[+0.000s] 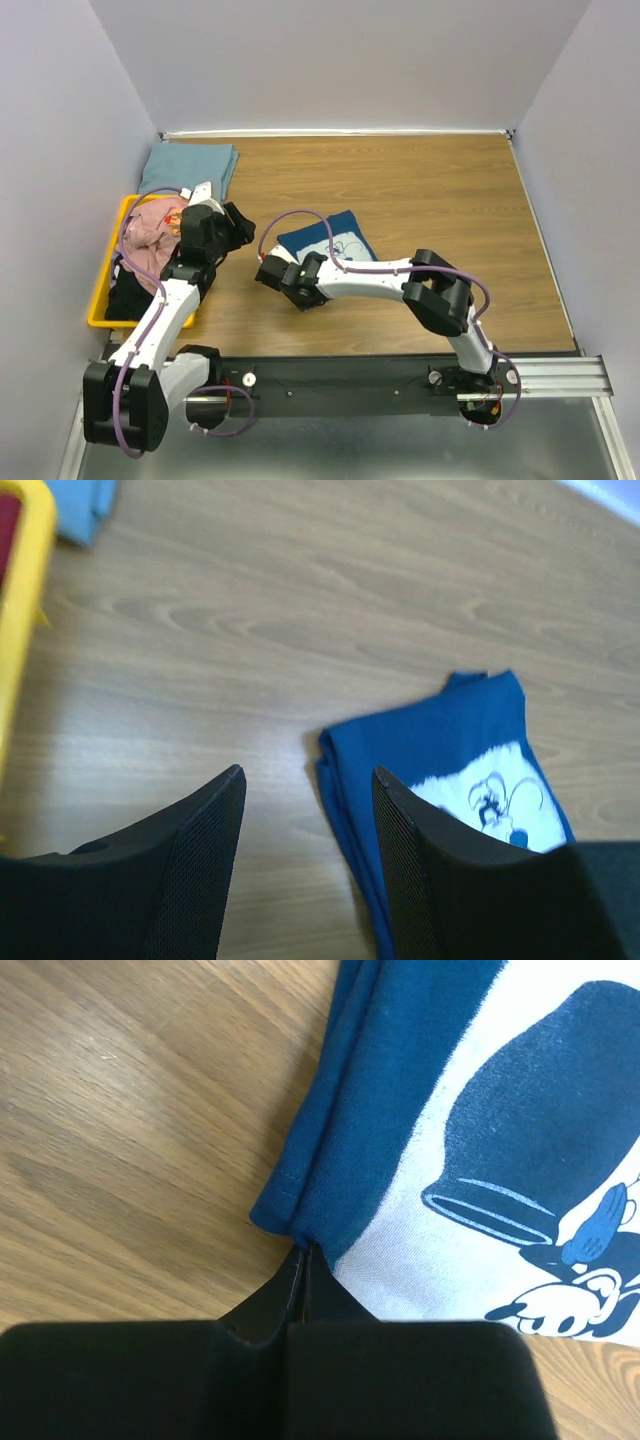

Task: Fold and stack the t-shirts
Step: Neatly place the folded tshirt to the corner

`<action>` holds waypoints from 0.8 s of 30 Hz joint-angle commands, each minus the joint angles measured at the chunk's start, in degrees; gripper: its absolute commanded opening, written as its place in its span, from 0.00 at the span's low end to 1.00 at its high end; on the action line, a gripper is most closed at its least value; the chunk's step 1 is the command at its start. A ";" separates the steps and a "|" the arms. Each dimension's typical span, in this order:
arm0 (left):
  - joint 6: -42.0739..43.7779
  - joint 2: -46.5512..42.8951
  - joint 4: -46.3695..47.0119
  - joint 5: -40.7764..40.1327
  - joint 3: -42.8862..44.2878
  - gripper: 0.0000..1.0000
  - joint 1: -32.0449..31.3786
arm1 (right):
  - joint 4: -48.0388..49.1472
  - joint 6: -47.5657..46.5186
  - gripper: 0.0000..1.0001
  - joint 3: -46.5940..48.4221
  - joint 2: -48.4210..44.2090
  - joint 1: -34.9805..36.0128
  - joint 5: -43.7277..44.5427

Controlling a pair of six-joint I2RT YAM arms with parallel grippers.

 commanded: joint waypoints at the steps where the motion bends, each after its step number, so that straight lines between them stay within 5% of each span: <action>1: -3.47 2.94 -2.79 7.21 -1.93 0.61 0.43 | -2.73 -0.06 0.01 1.22 -2.78 -0.65 2.21; 10: -11.02 9.09 2.48 18.81 -8.34 0.61 -1.15 | -1.33 0.55 0.01 1.05 -8.32 -3.29 -1.66; 24: -32.46 18.94 29.00 22.34 -17.40 0.79 -11.26 | 1.93 1.26 0.01 -1.94 -10.78 -4.79 -5.35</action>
